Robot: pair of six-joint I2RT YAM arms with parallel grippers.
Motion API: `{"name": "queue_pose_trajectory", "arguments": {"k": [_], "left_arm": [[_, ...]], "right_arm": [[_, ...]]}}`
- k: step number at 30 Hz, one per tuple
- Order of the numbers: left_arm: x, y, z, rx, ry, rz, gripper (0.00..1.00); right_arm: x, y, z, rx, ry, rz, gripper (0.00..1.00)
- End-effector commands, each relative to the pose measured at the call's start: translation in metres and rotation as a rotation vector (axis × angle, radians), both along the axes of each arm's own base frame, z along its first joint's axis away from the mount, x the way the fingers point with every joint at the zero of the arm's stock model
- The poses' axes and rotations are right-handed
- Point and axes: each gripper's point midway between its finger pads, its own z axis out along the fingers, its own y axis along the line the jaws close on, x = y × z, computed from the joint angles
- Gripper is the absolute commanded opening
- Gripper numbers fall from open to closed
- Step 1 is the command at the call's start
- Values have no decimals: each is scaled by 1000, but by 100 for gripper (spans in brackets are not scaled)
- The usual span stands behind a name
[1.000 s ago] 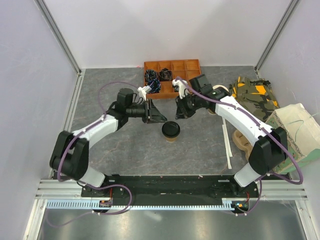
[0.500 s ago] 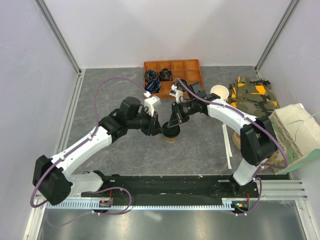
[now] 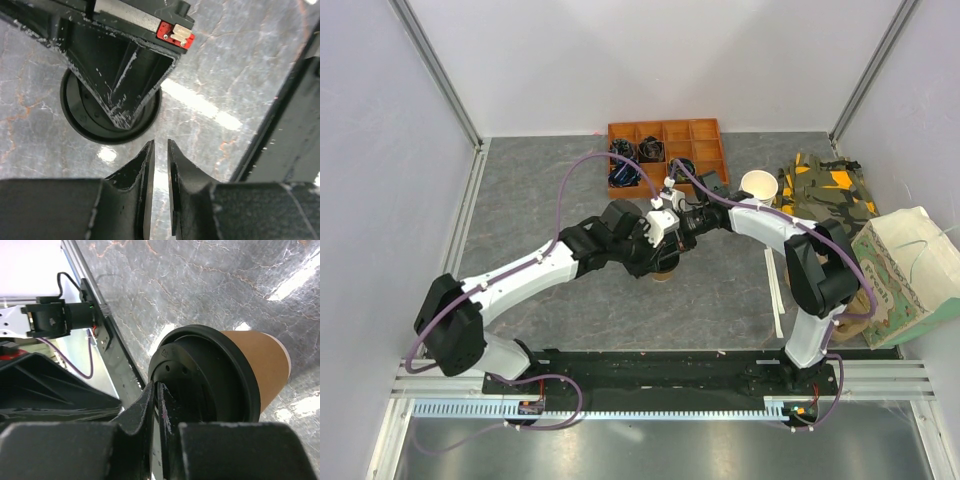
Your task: Pack the takeout coffee
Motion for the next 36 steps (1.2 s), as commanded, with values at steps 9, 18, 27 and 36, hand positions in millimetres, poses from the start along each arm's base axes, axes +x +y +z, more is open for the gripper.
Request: {"name": "queue_pose_trajectory", "arguments": {"k": [9,18,27,36], "left_arm": [[27,-6,4,48,-103,15,22],[26,-3,28,9,-160,7,22],[35,-5,20,49,-164,9,22],[37,-6,18,57,-172,2,22]], "right_arm": [[-1,4,19,94,6,32,12],[-6,4,42,170,0,26,13],[-1,1,9,99,40,-6,13],[-3,-2,-11,82,103,-9,11]]}}
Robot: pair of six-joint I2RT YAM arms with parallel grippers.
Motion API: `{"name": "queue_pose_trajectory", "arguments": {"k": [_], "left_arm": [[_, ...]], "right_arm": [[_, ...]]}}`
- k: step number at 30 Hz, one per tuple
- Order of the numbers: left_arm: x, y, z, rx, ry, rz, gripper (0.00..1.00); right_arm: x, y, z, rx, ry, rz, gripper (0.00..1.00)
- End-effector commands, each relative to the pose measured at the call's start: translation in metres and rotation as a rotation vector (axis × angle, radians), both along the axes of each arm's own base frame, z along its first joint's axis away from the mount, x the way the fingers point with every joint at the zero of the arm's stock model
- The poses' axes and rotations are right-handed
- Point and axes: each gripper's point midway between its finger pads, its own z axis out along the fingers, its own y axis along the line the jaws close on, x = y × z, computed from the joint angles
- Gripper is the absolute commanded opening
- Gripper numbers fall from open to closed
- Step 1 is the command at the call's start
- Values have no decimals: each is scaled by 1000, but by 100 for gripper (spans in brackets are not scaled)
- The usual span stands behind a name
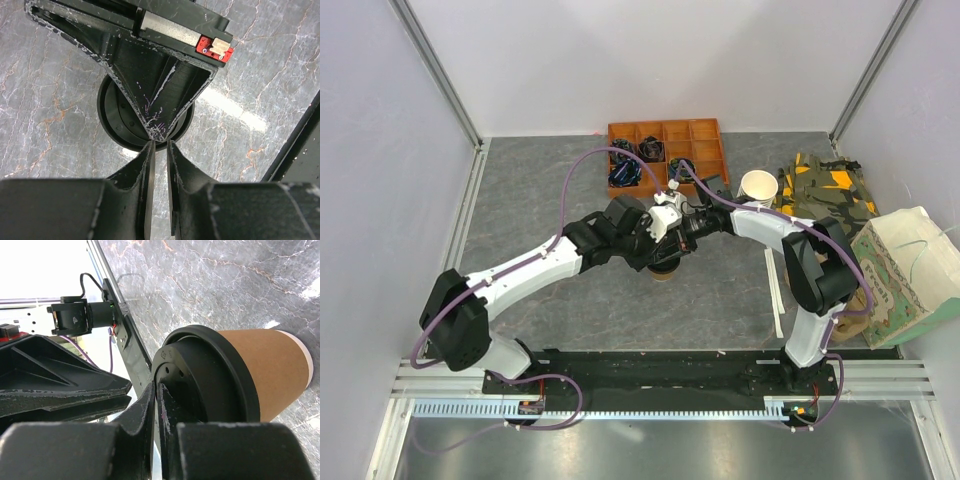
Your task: Pack the takeout coffee
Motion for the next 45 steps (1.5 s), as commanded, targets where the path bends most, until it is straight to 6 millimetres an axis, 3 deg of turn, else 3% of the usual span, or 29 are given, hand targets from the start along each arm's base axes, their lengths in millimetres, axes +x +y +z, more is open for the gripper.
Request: {"name": "queue_pose_trajectory", "arguments": {"k": [1,5,11,13,19,24,26,30,32,37,42,45], "left_arm": [[15,-8,18,-14,-86,-22,22],[16,-12,21,-20,-87,-37,21],[24,-19,47,-51,-148,-52,20],[24,-21,47,-55,-143,-62,20],[18,-22,14,-22,-70,-71,19],[17,-14,-23,52,-27,-56,17],[14,-10,-29,68,-23,-59,17],[12,-9,-8,29,-36,-61,17],[13,-10,14,-10,-35,-52,17],[25,-2,52,-78,-45,-4,18],[25,0,56,-90,-33,6,20],[23,0,50,-86,-13,7,22]], "right_arm": [[3,-3,-12,0,8,-2,11],[4,-5,-16,-1,28,-8,11],[7,-7,-19,-2,39,-16,10],[8,-8,-19,-2,42,-19,10],[9,-8,-22,-4,54,-24,10],[10,-8,-25,-9,63,-24,10],[10,-8,-27,-11,65,-25,10],[11,-7,-24,-9,59,-25,10],[11,-7,-21,0,58,-23,10],[13,-2,6,63,28,0,10],[14,3,50,146,-40,29,12],[16,2,63,159,-59,18,13]]}}
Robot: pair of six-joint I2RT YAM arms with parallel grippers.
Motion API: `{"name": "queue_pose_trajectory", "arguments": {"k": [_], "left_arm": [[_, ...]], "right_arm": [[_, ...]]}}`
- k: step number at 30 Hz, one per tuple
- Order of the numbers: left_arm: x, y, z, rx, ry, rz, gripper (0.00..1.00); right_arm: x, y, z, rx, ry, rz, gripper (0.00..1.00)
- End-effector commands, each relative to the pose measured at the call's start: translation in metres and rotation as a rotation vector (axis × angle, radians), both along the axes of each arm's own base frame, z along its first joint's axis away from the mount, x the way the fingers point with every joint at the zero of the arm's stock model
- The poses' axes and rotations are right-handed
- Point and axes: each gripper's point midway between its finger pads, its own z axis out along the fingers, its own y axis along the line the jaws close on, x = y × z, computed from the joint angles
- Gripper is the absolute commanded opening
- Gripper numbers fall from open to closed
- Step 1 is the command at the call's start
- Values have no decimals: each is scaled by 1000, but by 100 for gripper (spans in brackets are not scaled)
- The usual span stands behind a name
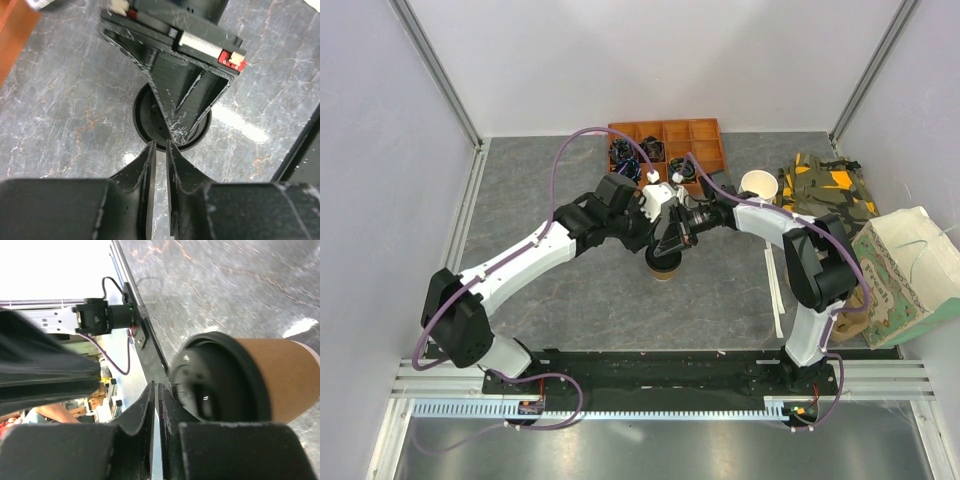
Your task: Pack the takeout coffee
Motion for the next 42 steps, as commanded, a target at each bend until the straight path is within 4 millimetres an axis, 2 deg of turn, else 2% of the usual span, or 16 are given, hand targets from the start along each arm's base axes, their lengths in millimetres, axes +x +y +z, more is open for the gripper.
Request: {"name": "queue_pose_trajectory", "arguments": {"k": [1,7,12,16,19,27,30,37,42], "left_arm": [[-7,-6,13,-48,24,-16,23],[-5,-11,8,-52,49,-23,25],[-9,-14,-1,-46,73,-50,29],[-2,-12,-10,-9,70,-31,29],[2,-10,-10,9,57,-26,29],[2,-10,11,-3,38,-28,34],[0,-10,8,0,52,-33,34],[1,-11,-31,52,112,-33,34],[-8,-3,-72,129,174,-32,34]], "right_arm": [[8,2,51,83,-119,5,13],[17,-10,27,21,-90,-55,13],[15,-13,2,-33,-66,-64,13],[16,-15,-10,-64,-56,-68,12],[16,-20,-21,-112,-54,-70,10],[15,-21,-23,-117,-47,-70,10],[15,-20,-23,-115,-51,-66,10],[16,-20,-27,-120,-43,-68,10],[15,-21,-30,-126,-43,-63,9]]}}
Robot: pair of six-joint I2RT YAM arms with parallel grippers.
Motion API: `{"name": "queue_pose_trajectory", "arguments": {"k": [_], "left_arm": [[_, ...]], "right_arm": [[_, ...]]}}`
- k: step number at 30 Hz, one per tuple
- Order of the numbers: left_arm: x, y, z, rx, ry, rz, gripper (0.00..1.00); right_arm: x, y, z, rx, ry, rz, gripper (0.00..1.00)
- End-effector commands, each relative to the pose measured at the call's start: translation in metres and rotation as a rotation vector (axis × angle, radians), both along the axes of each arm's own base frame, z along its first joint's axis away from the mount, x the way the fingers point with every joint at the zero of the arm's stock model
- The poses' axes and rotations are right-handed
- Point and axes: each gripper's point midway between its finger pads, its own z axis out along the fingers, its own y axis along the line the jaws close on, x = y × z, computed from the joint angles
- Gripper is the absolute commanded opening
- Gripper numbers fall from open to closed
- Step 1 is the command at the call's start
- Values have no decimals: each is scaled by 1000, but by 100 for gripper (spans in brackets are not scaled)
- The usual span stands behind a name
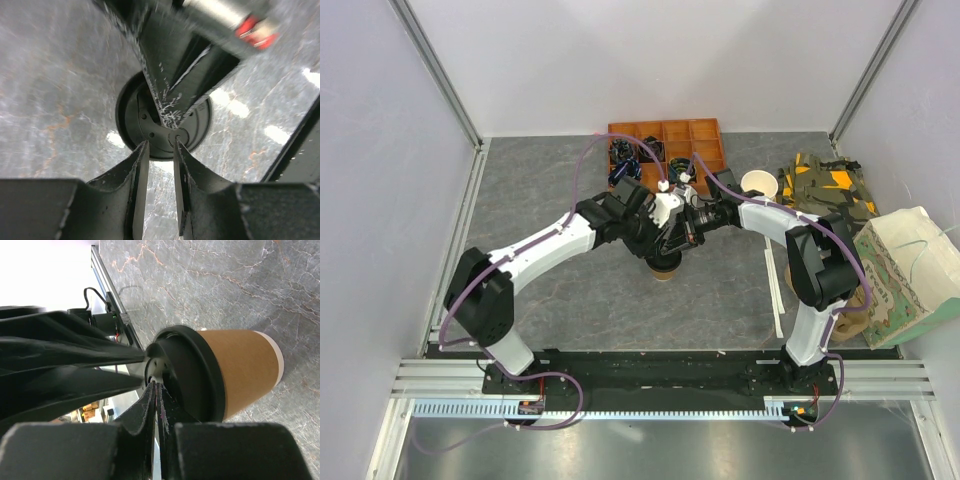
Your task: Pack the takeout coffee
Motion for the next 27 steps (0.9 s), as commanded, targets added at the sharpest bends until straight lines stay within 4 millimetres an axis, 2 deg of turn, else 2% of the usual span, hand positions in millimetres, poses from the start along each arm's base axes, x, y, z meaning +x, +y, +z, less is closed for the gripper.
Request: {"name": "queue_pose_trajectory", "arguments": {"k": [1,3,6,7,9,11,13,15,18,21,25,27], "left_arm": [[-7,10,-37,77,39,-5,33],[-13,16,-45,94,57,-6,32],[-11,14,-28,61,29,-1,33],[-7,11,-15,40,3,2,34],[-6,6,-1,12,0,2,36],[-5,-1,20,-38,-11,6,38],[-5,-4,32,-69,-15,11,38],[-9,-6,39,-94,-2,16,38],[-11,-8,42,-123,28,32,38],[-10,-12,37,-132,55,50,38],[-5,-15,26,-178,140,97,38],[-12,-22,31,-280,244,61,38]], "right_arm": [[0,-4,-22,-59,-7,3,9],[0,-5,-23,-66,-8,5,9],[0,-5,-22,-66,-10,8,9],[2,-4,-19,-61,-22,10,9],[4,-2,-11,-38,-31,21,10],[8,3,4,-6,-63,33,11],[11,7,28,43,-105,50,12],[7,8,50,81,-132,66,13],[-3,5,71,106,-166,77,15],[-14,-5,72,56,-197,86,15],[-9,-30,53,-163,-316,56,17],[-8,-41,55,-223,-394,45,18]]}}
